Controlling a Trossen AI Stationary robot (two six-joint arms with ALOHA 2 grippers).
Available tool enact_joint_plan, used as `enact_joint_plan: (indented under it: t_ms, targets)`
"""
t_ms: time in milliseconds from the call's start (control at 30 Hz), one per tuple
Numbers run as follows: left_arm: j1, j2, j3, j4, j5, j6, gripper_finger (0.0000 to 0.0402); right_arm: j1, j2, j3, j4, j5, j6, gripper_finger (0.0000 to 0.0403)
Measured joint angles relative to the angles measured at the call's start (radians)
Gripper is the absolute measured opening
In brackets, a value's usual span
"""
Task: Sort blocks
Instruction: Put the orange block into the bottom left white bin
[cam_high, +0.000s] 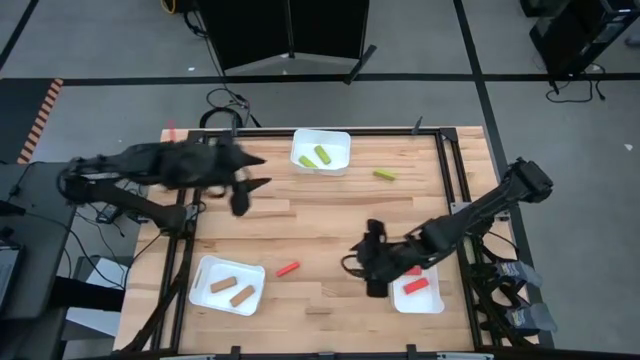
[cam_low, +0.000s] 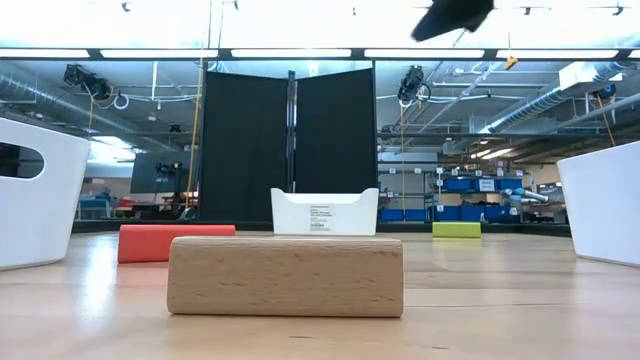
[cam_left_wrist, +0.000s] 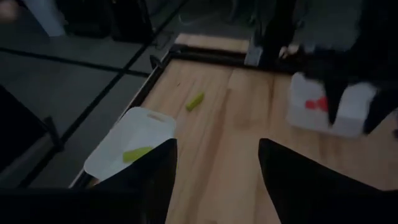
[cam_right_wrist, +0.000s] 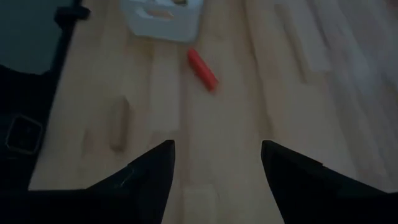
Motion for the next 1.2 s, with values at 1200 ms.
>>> enact_joint_plan:
  t_ms: [1200]
  targets:
    - [-0.336,-0.208,-0.272,0.020,-0.258,-0.322,0.0227,-0.247,0.742,0.395,0.458,-0.289,-0.448,0.0252]
